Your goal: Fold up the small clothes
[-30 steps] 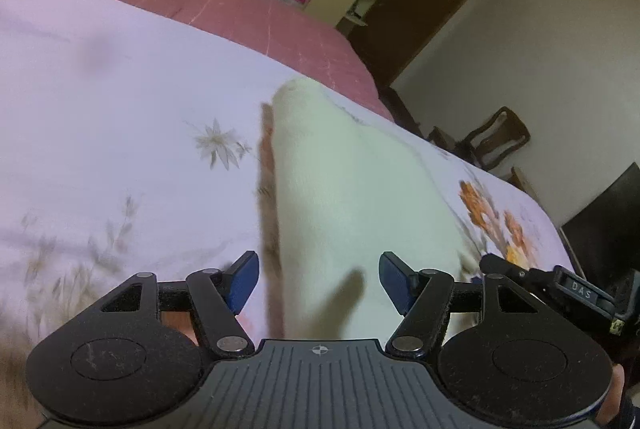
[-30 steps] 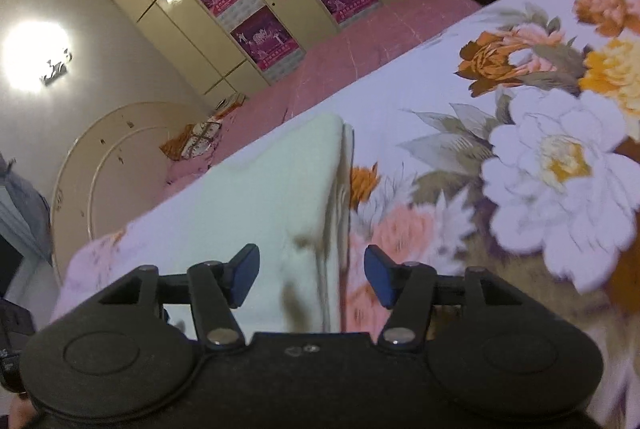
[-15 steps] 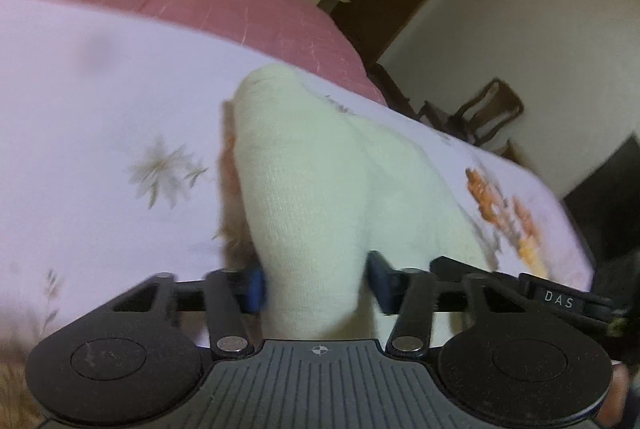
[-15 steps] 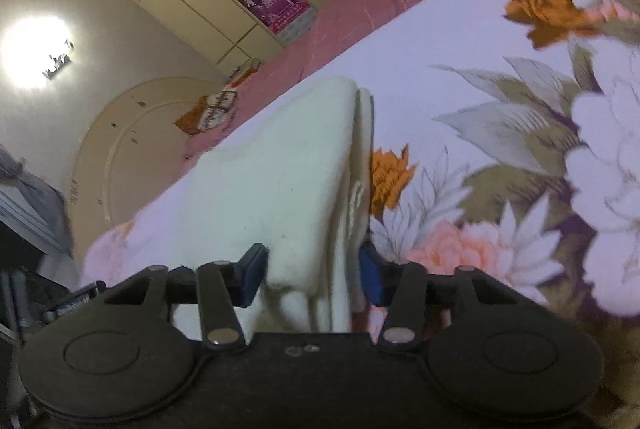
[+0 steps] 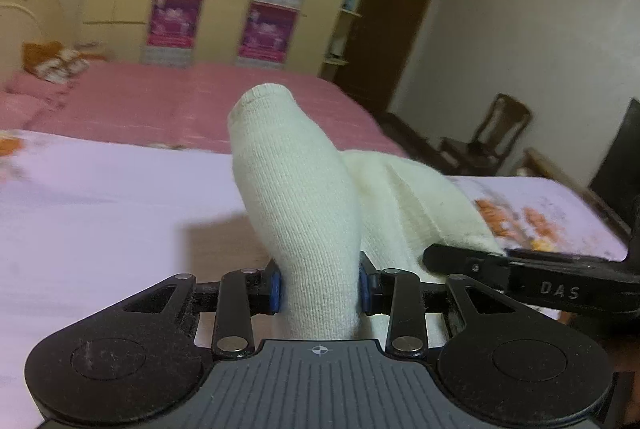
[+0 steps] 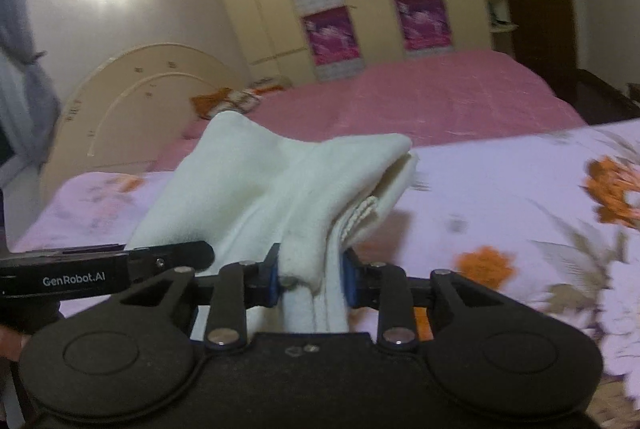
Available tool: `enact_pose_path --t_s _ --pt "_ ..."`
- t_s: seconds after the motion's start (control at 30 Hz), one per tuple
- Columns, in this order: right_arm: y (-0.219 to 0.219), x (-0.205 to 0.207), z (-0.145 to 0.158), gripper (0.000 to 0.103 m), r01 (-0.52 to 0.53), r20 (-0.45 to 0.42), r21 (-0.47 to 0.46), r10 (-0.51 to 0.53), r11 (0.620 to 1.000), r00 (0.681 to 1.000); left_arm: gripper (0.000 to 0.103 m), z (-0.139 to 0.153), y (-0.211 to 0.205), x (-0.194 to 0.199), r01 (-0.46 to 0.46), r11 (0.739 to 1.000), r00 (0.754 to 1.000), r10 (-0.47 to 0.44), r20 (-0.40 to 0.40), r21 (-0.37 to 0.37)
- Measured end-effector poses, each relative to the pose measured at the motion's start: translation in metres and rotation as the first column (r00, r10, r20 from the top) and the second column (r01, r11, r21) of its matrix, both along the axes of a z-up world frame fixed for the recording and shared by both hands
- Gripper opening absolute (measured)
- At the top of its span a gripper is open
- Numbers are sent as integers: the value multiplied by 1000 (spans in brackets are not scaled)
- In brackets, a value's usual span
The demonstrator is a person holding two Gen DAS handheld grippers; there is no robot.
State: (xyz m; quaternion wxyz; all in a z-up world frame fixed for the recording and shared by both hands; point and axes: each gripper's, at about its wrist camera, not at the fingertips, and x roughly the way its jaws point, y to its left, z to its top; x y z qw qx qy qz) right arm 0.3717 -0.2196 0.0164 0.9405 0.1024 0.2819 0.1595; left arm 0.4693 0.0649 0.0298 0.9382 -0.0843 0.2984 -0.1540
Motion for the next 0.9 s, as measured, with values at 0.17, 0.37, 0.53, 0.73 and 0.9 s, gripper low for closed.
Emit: enact_pose_path --t_s 0.17,0.37,0.53,0.73,0.9 --pt "64 0 -3 29 -105 -3 58 106 993 994 35 -3 73 -30 -93 993 995 95 -29 69" --pt "121 -2 -33 29 -198 -84 110 207 974 975 40 -46 124 -55 -172 983 975 179 -135 57" --pt "118 -3 -64 33 -172 -181 115 191 978 965 93 -78 143 -75 -315 944 941 324 -95 93" --pt "96 -11 -38 31 -133 -79 108 142 985 987 35 -54 160 -72 -296 955 955 296 12 4" --pt "130 13 -34 21 -214 -23 3 214 977 977 35 -61 137 -24 -206 977 978 208 -31 57"
